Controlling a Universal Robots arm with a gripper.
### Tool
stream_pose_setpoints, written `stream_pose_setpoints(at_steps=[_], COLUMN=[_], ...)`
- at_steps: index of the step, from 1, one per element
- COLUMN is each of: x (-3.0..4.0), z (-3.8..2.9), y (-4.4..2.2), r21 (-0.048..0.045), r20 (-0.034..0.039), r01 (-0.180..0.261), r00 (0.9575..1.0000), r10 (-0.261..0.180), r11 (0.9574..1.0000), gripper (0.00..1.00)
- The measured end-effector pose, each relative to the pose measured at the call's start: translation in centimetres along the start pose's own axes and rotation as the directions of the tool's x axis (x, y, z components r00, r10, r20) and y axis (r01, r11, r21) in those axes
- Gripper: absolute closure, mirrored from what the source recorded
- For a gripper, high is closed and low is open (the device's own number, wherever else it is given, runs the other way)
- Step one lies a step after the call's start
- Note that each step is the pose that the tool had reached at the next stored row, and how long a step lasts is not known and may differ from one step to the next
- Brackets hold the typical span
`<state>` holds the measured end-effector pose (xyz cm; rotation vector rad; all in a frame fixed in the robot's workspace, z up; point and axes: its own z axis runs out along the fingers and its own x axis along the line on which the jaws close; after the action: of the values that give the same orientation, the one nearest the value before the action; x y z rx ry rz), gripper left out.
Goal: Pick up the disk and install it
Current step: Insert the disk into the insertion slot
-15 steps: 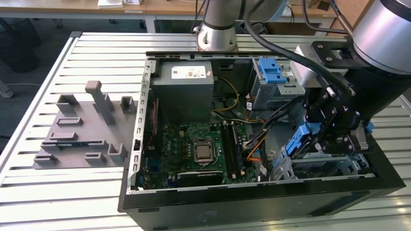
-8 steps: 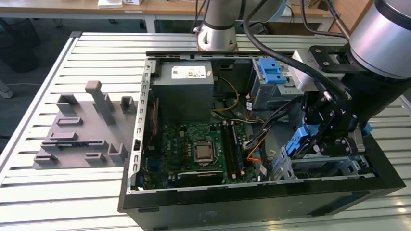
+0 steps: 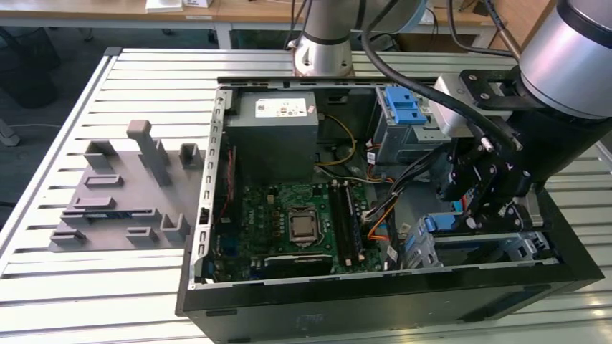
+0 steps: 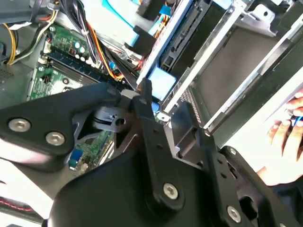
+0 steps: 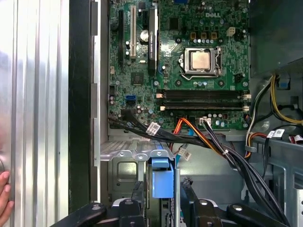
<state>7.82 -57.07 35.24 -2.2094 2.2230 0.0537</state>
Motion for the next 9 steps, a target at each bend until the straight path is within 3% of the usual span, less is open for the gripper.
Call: stream_pose_setpoints(at_steps=[4,7,9], x=[0.00,0.00,0.00], z=[0.01,0.01,0.01], y=[0.00,0.00,0.00], r21=[0.0000,0.0000,0.0000], r20=[0.0000,-0.0001,0.0000], r01=[0.000,0.000,0.000], r00=[1.0000,1.0000,1.0000], r10=[0.000,0.000,0.000], r11=[1.0000,1.0000,1.0000], gripper=[0.58,0.76,0.82])
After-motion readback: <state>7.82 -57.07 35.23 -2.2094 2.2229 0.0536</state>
